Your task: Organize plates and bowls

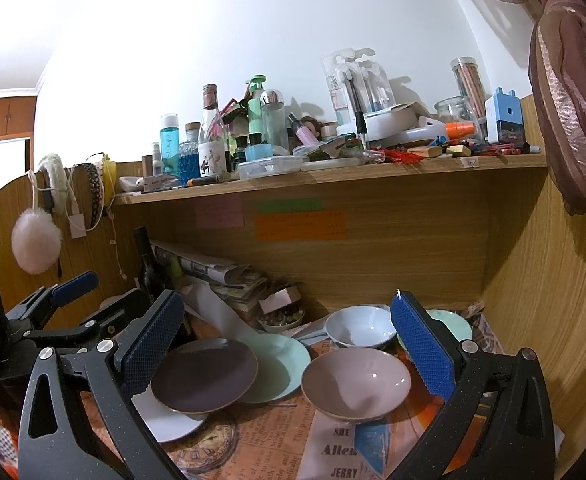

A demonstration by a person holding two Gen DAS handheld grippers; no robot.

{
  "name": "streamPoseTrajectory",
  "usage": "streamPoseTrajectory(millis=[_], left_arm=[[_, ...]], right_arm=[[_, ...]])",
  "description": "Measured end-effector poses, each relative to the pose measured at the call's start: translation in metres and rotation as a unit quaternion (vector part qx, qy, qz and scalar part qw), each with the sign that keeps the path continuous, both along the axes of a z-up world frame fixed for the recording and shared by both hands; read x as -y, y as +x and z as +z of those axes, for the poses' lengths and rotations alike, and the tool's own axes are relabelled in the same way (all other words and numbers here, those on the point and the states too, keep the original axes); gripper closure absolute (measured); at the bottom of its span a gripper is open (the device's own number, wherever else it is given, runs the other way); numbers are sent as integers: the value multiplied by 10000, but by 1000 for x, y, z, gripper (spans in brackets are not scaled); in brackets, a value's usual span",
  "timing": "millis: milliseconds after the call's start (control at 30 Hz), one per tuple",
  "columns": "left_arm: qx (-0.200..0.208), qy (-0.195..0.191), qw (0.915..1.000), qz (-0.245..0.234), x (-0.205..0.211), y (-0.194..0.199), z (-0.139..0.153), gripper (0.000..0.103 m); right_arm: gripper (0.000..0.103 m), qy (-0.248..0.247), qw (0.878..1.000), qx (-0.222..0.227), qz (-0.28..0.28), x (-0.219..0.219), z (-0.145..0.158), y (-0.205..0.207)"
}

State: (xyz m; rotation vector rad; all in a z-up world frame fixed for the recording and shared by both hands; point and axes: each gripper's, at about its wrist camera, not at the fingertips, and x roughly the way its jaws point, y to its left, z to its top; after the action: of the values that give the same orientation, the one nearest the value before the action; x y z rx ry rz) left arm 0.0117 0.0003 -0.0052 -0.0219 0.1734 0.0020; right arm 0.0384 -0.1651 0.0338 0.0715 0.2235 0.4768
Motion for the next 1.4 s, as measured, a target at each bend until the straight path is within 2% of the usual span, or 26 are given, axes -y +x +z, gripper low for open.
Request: streamPoseTrajectory(millis=[500, 800, 1000, 1133, 1300, 1400], left_arm=[[-5, -12, 10000, 3, -1, 0, 0, 0], [-173, -43, 9998, 43, -10, 12, -9, 0], [-510, -229, 9983, 175, -33, 26, -27, 0], [-801, -255, 9958, 370, -56, 36, -43, 0], [-1298, -312, 9893, 589, -90, 52, -71, 1], [-1630, -354, 9835, 699, -110, 64, -88, 5]], right_arm=[[0, 3, 10000, -24, 6, -2, -1, 1], [0, -54, 9999, -102, 126, -9, -9, 8], [0, -98, 9982, -400, 425, -23, -28, 27], [0, -241, 9954, -757, 532, -39, -46, 45], [0, -359, 9900, -1229, 584, -57, -71, 65], [0, -488, 9860, -1483, 579, -68, -85, 75]])
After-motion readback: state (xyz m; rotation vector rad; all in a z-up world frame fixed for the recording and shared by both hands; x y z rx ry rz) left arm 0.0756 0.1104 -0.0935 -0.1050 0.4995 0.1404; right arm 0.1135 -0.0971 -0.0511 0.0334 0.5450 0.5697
